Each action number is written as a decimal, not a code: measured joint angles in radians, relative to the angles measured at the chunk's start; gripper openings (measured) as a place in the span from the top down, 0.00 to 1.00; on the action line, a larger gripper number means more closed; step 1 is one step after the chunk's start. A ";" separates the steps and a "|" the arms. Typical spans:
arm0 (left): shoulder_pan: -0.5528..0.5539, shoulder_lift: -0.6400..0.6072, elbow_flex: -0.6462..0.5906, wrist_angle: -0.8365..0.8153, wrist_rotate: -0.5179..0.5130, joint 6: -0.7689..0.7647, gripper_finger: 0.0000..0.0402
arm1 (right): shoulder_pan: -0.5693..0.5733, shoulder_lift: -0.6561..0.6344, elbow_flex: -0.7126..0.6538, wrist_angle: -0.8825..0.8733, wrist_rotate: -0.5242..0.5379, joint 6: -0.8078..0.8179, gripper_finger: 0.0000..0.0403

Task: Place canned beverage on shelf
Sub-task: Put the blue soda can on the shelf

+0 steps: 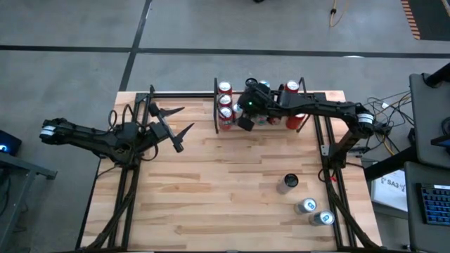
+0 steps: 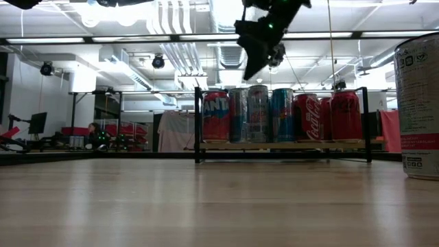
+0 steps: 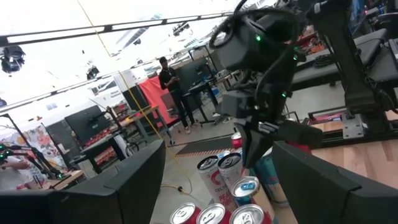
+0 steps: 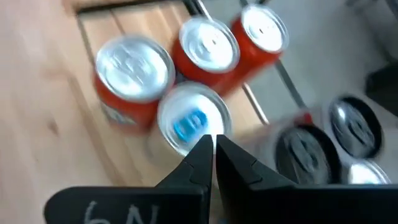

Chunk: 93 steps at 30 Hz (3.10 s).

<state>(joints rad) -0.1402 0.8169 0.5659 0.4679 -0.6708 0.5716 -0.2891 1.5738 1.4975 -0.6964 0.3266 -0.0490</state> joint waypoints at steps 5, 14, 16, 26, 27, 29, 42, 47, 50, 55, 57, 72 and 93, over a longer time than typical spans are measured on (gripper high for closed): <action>0.000 0.000 0.000 -0.006 0.000 0.000 0.31 | -0.025 0.011 0.004 0.082 -0.065 -0.015 0.98; 0.000 0.000 0.000 -0.016 0.000 0.014 0.31 | -0.044 0.057 0.003 0.070 -0.126 -0.031 0.98; 0.000 0.000 0.000 -0.017 -0.002 0.014 0.31 | -0.046 0.068 0.003 0.064 -0.124 -0.036 0.98; 0.001 0.000 0.000 -0.022 -0.003 0.020 0.31 | -0.052 0.087 0.004 0.084 -0.064 -0.139 0.98; 0.001 0.000 0.000 -0.022 -0.003 0.020 0.31 | -0.052 0.087 0.004 0.092 -0.064 -0.152 0.98; 0.001 0.000 0.000 -0.022 -0.003 0.022 0.31 | -0.052 0.088 0.003 0.102 -0.063 -0.164 0.98; 0.001 0.000 0.000 -0.026 -0.079 0.042 0.31 | -0.046 0.087 0.088 -0.014 -0.076 -0.146 0.98; 0.001 0.000 0.000 -0.027 -0.107 0.048 0.31 | -0.045 0.086 0.136 -0.145 -0.167 -0.127 0.98; 0.001 0.000 0.000 -0.028 -0.107 0.048 0.31 | -0.045 0.088 0.133 -0.158 -0.175 -0.132 0.98; 0.003 0.000 0.000 -0.028 -0.107 0.048 0.31 | -0.052 0.121 0.125 -0.159 -0.155 -0.153 0.98; 0.003 0.000 0.000 -0.028 -0.107 0.048 0.31 | -0.052 0.133 0.126 -0.153 -0.112 -0.157 0.98; 0.005 0.000 0.000 -0.030 -0.107 0.048 0.31 | -0.057 0.133 0.170 -0.122 -0.046 -0.127 0.98; 0.005 0.000 0.000 -0.035 -0.107 0.049 0.31 | -0.056 0.169 0.151 -0.079 -0.070 -0.168 0.98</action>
<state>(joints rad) -0.1352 0.8169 0.5659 0.4332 -0.7781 0.6209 -0.3447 1.7431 1.6485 -0.7754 0.2570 -0.2172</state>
